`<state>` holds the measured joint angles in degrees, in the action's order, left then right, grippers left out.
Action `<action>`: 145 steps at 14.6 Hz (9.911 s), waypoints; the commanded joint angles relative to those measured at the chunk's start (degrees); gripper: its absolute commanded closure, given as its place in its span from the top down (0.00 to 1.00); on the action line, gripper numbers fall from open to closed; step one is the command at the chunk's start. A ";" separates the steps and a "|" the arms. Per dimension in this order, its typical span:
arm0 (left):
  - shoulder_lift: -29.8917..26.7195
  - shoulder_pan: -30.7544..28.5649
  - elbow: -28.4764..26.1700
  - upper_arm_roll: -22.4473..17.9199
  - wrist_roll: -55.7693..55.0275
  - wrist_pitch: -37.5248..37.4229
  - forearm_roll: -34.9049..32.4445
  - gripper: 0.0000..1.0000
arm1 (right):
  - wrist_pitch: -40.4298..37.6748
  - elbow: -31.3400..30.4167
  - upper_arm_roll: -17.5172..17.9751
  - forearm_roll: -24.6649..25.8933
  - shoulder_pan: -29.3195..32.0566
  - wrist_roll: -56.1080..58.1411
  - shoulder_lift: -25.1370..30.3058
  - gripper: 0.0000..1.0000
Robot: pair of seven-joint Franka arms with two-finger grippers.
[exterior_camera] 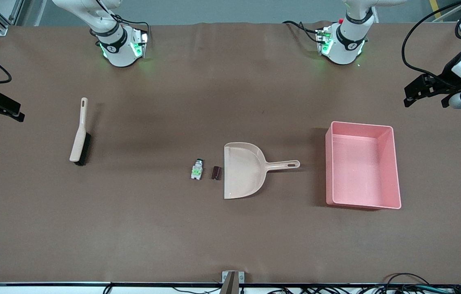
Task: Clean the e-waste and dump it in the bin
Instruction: 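Reach the left gripper to the dustpan handle while the right gripper reaches the brush, then lower both grippers onto the dustpan handle and brush handle, then close the left gripper on the dustpan while the right gripper grasps the brush, then carry the brush with the right gripper toward the components beside the dustpan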
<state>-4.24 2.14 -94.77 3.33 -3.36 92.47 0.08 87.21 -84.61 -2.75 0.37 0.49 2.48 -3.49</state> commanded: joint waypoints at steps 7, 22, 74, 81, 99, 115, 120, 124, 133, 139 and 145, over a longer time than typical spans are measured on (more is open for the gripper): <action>1.95 0.14 1.70 0.63 0.29 0.08 -1.05 1.00 | -0.19 -0.82 0.03 -0.55 0.91 -0.98 0.59 1.00; 19.70 8.22 1.61 15.48 2.22 13.87 -9.75 1.00 | 17.17 -37.53 0.03 -0.72 6.27 2.53 5.86 1.00; 46.25 19.48 9.96 15.48 42.31 24.86 -27.15 0.74 | 55.00 -69.12 0.38 -0.64 13.66 8.87 4.46 0.50; 46.69 19.74 9.78 15.48 42.04 24.78 -27.24 0.74 | 55.00 -68.94 0.38 1.21 12.34 11.31 4.46 0.48; 47.75 20.09 9.96 15.40 42.47 24.86 -27.76 0.49 | 55.35 -68.94 0.29 1.21 12.69 11.85 4.46 0.00; 47.75 20.45 10.05 15.39 46.17 24.86 -29.43 0.33 | 52.01 -65.60 0.64 0.25 9.36 10.80 4.72 0.00; 47.75 20.45 10.14 15.39 45.82 24.86 -29.35 0.32 | 52.01 -65.60 0.64 -2.02 0.66 0.61 4.81 0.00; 47.75 20.53 10.14 15.39 45.29 24.86 -29.17 0.31 | 51.40 -65.69 0.64 -8.01 -6.71 -3.77 5.16 0.00; 47.66 21.15 10.14 15.39 43.09 24.16 -28.64 0.31 | 50.18 -60.25 0.56 -13.55 -27.98 -25.04 4.12 0.00; 47.75 21.33 10.14 15.39 43.09 24.16 -28.64 0.31 | 49.55 -49.45 0.47 -19.97 -35.99 -33.94 -5.36 0.00; 47.75 21.33 10.14 15.39 43.00 24.16 -28.56 0.31 | 47.71 -38.11 0.38 -19.97 -38.63 -40.34 -13.90 0.00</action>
<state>43.01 22.93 -85.70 18.83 40.41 117.45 -28.11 136.74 -127.70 -1.65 -18.86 -37.04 -34.68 -14.74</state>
